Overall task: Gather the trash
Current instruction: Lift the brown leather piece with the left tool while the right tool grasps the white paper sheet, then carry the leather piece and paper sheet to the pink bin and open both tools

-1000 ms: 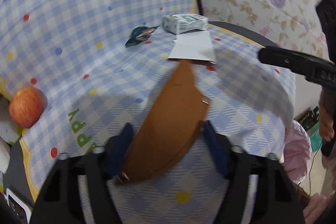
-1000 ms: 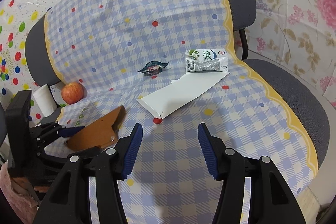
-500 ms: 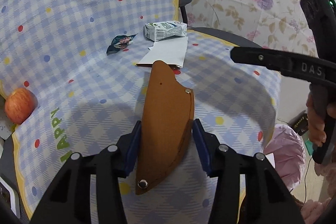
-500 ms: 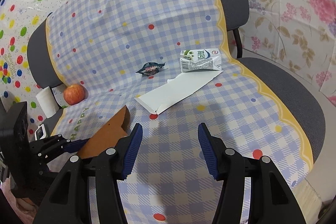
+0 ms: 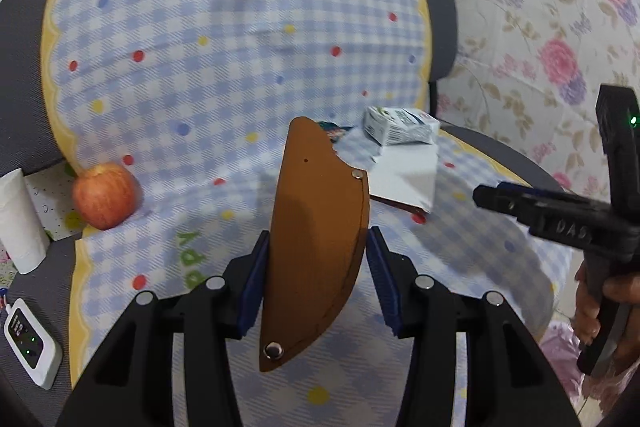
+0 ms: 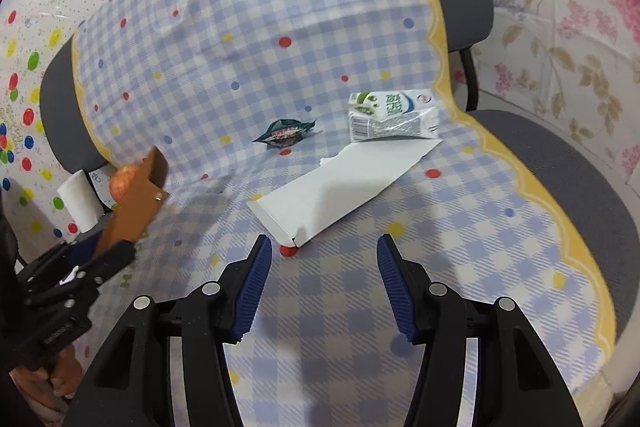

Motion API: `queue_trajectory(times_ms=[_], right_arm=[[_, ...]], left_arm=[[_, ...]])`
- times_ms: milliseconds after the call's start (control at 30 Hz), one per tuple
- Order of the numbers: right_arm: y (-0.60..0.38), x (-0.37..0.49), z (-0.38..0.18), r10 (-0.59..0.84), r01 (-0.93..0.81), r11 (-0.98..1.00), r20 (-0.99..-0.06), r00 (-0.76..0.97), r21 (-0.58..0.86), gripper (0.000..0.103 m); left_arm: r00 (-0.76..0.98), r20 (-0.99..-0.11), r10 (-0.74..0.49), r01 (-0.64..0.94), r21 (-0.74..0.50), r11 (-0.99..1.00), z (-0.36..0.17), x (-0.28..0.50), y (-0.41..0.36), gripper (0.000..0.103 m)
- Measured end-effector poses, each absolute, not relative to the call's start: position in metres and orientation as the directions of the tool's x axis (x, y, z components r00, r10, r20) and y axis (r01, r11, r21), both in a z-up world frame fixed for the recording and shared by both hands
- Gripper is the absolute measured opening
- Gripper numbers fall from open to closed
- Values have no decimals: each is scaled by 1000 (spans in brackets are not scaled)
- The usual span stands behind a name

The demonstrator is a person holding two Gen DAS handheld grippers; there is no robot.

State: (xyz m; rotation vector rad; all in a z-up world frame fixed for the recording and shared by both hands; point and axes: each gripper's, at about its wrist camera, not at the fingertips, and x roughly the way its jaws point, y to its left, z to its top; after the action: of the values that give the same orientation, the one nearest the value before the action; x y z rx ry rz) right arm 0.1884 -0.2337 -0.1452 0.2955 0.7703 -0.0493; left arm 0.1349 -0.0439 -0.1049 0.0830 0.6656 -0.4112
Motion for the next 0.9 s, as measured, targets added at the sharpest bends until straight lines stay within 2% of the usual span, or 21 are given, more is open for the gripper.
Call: queue_trajectory(times_ms=[167, 233, 400, 600, 700, 867, 900], right_arm=[[-242, 227, -168, 52, 221, 936, -731, 680, 273, 54], [-244, 237, -179, 61, 257, 921, -762, 645, 292, 61], [-230, 230, -177, 84, 234, 927, -772, 630, 292, 62], [-200, 221, -177, -11, 129, 988, -785, 619, 88, 62], [-197, 233, -175, -47, 104, 994, -783, 620, 23, 59], [-189, 256, -176, -88, 46, 996, -785, 613, -76, 48], [-187, 259, -177, -91, 31, 995, -784, 615, -92, 43]], left_arm=[[709, -629, -319, 384, -35, 923, -109, 145, -43, 46], [702, -637, -317, 388, -31, 921, -111, 149, -43, 46], [681, -655, -329, 388, -59, 920, -115, 155, -37, 46], [675, -653, -345, 396, -74, 915, -117, 154, -34, 46], [669, -656, -349, 391, -89, 916, -117, 155, -33, 46], [665, -660, -350, 394, -88, 915, -117, 156, -35, 46], [663, -661, -350, 395, -89, 915, -117, 157, -35, 46]])
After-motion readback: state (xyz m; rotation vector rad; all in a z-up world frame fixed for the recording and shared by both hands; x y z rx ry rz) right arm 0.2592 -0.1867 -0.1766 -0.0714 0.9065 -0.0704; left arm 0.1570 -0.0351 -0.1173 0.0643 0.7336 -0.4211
